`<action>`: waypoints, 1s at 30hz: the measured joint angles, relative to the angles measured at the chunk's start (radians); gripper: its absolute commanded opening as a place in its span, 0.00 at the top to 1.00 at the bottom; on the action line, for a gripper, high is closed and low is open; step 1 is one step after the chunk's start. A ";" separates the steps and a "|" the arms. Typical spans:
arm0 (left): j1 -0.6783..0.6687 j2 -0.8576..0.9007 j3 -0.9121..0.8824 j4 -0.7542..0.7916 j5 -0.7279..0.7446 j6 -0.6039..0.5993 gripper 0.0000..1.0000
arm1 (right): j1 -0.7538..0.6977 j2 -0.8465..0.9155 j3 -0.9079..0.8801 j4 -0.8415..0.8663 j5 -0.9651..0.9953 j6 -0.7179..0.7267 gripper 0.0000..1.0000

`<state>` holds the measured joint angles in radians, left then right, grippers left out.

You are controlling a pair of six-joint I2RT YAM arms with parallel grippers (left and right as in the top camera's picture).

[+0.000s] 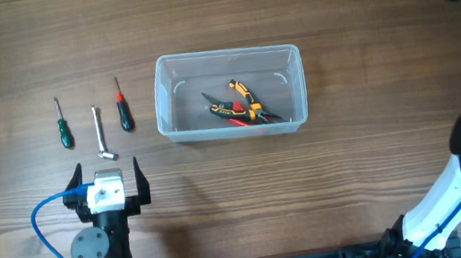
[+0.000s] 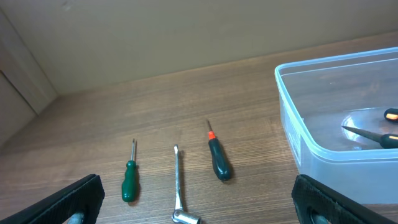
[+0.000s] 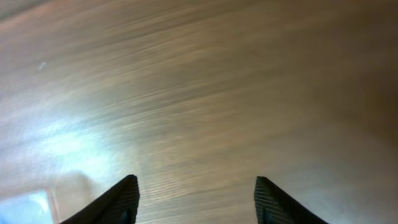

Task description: Pack container

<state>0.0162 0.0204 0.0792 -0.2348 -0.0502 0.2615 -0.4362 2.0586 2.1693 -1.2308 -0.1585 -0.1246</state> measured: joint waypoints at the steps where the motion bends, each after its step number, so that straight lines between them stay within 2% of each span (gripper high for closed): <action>1: 0.000 0.000 0.000 0.000 0.000 0.000 0.00 | 0.047 0.000 -0.011 0.004 -0.018 -0.024 0.32; 3: 0.000 0.000 0.000 0.000 0.000 0.000 0.00 | 0.093 0.000 -0.017 0.006 -0.024 -0.068 0.22; 5: 0.000 0.000 0.000 0.000 0.000 0.000 0.00 | 0.142 0.000 -0.017 0.024 -0.024 -0.101 0.00; 9: 0.000 0.000 0.000 0.000 0.000 0.000 0.00 | 0.187 0.000 -0.017 0.040 -0.024 -0.122 0.00; 30: 0.000 0.000 0.000 0.000 0.000 0.000 0.00 | 0.183 0.000 -0.017 0.041 -0.021 -0.074 0.00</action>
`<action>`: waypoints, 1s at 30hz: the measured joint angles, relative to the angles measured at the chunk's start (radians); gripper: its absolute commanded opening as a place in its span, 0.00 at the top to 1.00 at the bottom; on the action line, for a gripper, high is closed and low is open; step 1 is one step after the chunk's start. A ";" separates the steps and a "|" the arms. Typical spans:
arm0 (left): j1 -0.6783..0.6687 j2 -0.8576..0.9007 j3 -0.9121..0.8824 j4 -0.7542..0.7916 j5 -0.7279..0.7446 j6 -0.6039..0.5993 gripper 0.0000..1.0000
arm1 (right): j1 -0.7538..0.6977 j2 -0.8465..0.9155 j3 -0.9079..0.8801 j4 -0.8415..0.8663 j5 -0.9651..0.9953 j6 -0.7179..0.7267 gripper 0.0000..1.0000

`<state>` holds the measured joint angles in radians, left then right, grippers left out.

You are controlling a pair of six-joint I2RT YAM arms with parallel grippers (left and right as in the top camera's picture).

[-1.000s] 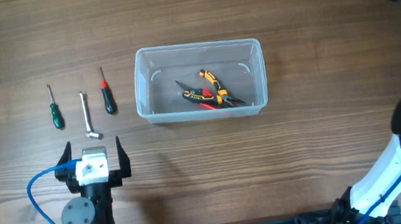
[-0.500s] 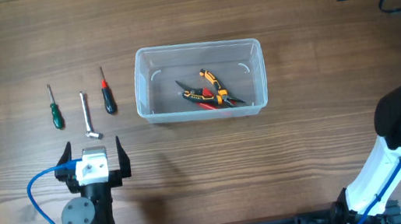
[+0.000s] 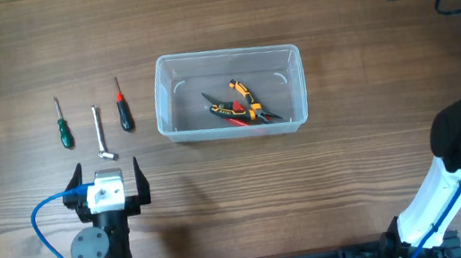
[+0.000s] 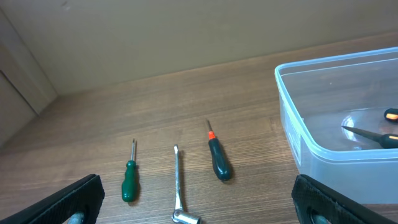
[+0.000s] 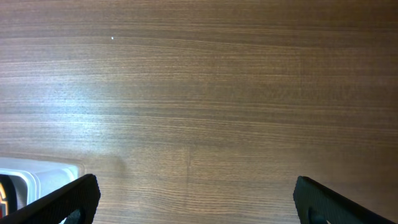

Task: Pack container
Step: 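Move the left gripper over the silver wrench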

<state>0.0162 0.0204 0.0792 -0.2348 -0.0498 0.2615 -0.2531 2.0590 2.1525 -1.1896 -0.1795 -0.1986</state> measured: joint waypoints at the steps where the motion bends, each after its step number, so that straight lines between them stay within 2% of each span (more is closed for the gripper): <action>1: 0.000 0.000 0.000 0.000 0.004 0.000 0.00 | 0.000 0.000 0.000 0.000 0.000 0.000 0.00; 6: 0.000 0.000 0.000 0.005 0.057 0.001 0.00 | 0.000 0.000 0.000 0.000 0.000 0.000 0.00; 10: 0.000 0.001 -0.003 0.110 0.094 -0.016 0.00 | 0.000 0.000 0.000 0.000 0.000 0.000 0.00; 12: 0.000 0.001 0.001 0.135 0.100 -0.100 0.00 | 0.000 0.000 0.000 0.000 0.000 0.000 0.00; 16: 0.000 0.077 0.042 0.083 0.100 -0.247 0.00 | 0.000 0.000 0.000 0.002 0.000 0.000 0.00; 21: 0.000 0.394 0.299 -0.081 0.076 -0.289 0.00 | 0.000 0.000 0.000 0.000 0.001 0.000 0.00; 24: 0.000 0.718 0.601 -0.278 0.070 -0.253 0.00 | 0.000 0.000 0.000 0.003 0.001 0.003 0.00; 27: 0.000 1.055 0.951 -0.561 0.084 -0.232 0.00 | 0.000 0.000 0.000 0.003 0.001 0.003 0.00; 28: 0.000 1.125 1.020 -0.596 0.092 -0.229 0.00 | 0.000 0.000 0.000 0.003 0.002 0.003 0.00; 29: 0.000 1.253 1.165 -0.718 0.105 -0.222 0.00 | 0.000 0.000 -0.002 0.000 0.001 0.003 0.00; 30: 0.000 1.350 1.268 -0.776 0.111 -0.217 0.00 | 0.000 0.000 -0.002 0.002 0.001 0.003 0.00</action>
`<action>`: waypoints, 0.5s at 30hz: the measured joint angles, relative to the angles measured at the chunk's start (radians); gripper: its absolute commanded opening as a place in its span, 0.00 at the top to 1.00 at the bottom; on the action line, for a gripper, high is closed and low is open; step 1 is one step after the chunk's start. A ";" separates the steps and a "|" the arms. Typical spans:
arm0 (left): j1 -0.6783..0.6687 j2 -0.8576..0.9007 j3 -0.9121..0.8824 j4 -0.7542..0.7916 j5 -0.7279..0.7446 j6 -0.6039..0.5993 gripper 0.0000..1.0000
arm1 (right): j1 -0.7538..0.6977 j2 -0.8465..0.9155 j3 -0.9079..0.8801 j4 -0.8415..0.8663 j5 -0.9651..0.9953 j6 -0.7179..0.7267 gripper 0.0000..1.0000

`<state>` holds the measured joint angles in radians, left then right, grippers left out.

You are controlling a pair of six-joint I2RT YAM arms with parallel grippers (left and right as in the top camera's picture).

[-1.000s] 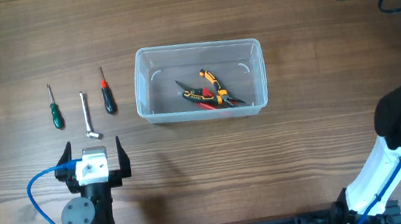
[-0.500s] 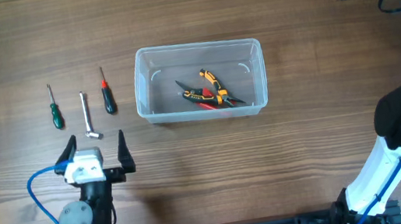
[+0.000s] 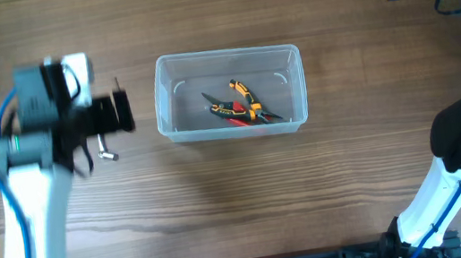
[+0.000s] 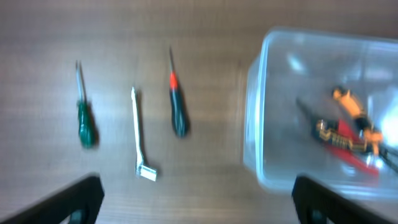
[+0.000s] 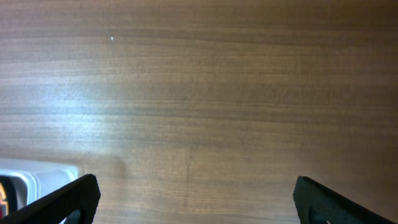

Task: Pack container
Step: 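Move the left gripper over the silver wrench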

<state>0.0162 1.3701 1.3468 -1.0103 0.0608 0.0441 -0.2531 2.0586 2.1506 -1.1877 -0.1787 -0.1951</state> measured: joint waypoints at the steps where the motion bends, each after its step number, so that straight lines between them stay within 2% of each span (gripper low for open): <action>1: 0.000 0.056 0.058 -0.023 0.002 0.004 0.00 | 0.000 0.000 0.000 0.000 0.000 0.000 0.00; 4: 0.000 0.160 0.169 -0.064 0.011 0.007 0.00 | 0.000 0.000 0.000 -0.001 0.000 0.000 0.00; 6: 0.000 0.181 0.182 -0.068 0.013 0.007 0.00 | 0.000 0.000 -0.001 -0.001 0.000 0.000 0.00; 8: 0.000 0.186 0.182 -0.075 0.008 0.009 0.20 | 0.000 0.000 -0.001 -0.001 0.000 0.000 0.00; 15: 0.034 0.223 0.187 -0.082 -0.074 0.060 0.41 | 0.000 0.000 -0.001 -0.001 0.000 0.000 0.00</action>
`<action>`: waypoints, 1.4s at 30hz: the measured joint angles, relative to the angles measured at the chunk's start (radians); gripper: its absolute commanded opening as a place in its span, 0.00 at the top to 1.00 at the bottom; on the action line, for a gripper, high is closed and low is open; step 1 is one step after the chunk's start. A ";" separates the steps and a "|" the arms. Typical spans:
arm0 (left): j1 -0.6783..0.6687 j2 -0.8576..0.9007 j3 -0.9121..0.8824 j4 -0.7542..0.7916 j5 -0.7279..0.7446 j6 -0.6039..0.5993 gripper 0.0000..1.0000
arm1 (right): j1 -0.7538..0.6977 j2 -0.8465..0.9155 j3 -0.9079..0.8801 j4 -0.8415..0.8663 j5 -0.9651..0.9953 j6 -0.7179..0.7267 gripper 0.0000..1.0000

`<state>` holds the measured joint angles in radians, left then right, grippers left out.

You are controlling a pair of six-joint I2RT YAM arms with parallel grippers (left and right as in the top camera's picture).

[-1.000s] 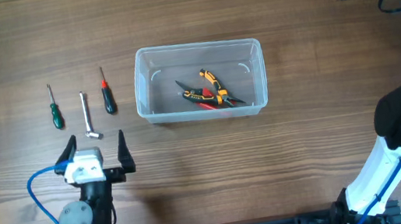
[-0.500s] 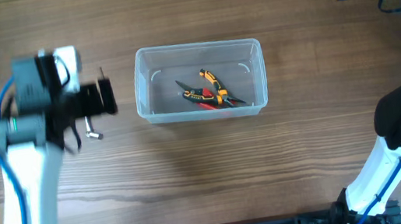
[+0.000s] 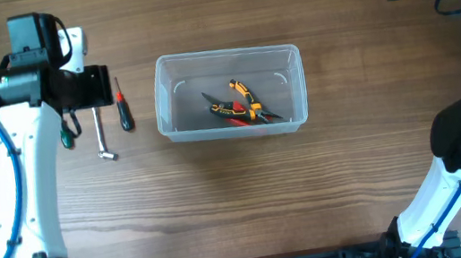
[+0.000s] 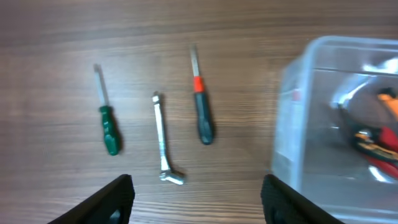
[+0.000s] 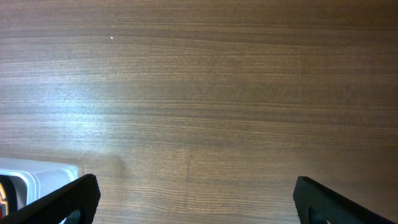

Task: Pack container
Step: 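Move the left gripper over the silver wrench, then grasp the silver wrench with the left gripper and place it in the container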

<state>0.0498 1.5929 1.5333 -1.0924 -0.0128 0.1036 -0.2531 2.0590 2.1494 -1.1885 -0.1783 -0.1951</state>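
A clear plastic container (image 3: 230,93) sits mid-table with orange-and-black pliers (image 3: 240,102) inside. To its left lie three tools in a row: a green screwdriver (image 4: 109,124), a silver wrench (image 4: 163,149) and a black screwdriver with a red collar (image 4: 200,106). My left gripper (image 3: 80,89) hovers above these tools, open and empty, and its fingertips frame the wrench in the left wrist view. In the overhead view the arm partly hides the green screwdriver. My right gripper hangs open over bare wood at the back right.
The container's near wall (image 4: 292,124) fills the right of the left wrist view. One corner of the container (image 5: 37,174) shows at the lower left of the right wrist view. The table is brown wood.
My left gripper has shifted a little back and left above the tools, and its jaws stand narrower, still open. The right arm, the container and the tools have not moved.
At first my left gripper sat low at the table's front, open, facing the tools, while the right gripper was at the far right edge. The right gripper then stood at the back right and stayed. The left one was later raised over the tools, and it still hovers there.
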 measured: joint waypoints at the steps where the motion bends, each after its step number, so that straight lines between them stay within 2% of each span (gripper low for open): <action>1: 0.009 0.018 0.000 -0.001 -0.006 -0.005 0.43 | 0.000 0.000 0.000 0.000 0.000 0.000 0.00; 3: 0.033 0.077 0.008 -0.005 -0.016 -0.013 0.49 | 0.000 0.000 0.000 0.000 0.000 0.000 0.00; 5: 0.051 0.140 0.008 -0.013 -0.019 -0.019 0.64 | 0.000 0.000 0.000 0.000 0.000 0.000 0.00; 13: 0.066 0.375 0.008 -0.026 -0.024 -0.039 0.71 | 0.000 0.000 0.000 0.000 0.000 0.000 0.00; 25: 0.084 0.446 0.008 0.027 -0.027 -0.042 0.72 | 0.000 0.000 0.000 0.000 0.000 0.000 0.00; 26: 0.094 0.446 0.008 0.027 -0.027 -0.042 0.71 | 0.000 0.000 0.000 0.000 0.000 0.000 0.00; 27: 0.113 0.446 0.008 0.027 -0.027 -0.042 0.65 | 0.000 0.000 0.000 0.000 0.000 0.000 0.00; 31: 0.174 0.446 0.009 0.027 -0.007 -0.030 0.62 | 0.000 0.000 0.000 0.000 0.000 0.000 0.00; 39: 0.196 0.446 0.004 0.067 0.054 0.000 0.63 | 0.000 0.000 0.000 0.000 0.000 0.000 0.00; 42: 0.196 0.446 -0.057 0.117 0.064 0.001 0.64 | 0.000 0.000 0.000 0.000 0.000 0.000 0.00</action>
<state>0.2462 2.0384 1.4761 -0.9756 0.0513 0.1047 -0.2531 2.0590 2.1490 -1.1885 -0.1783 -0.1951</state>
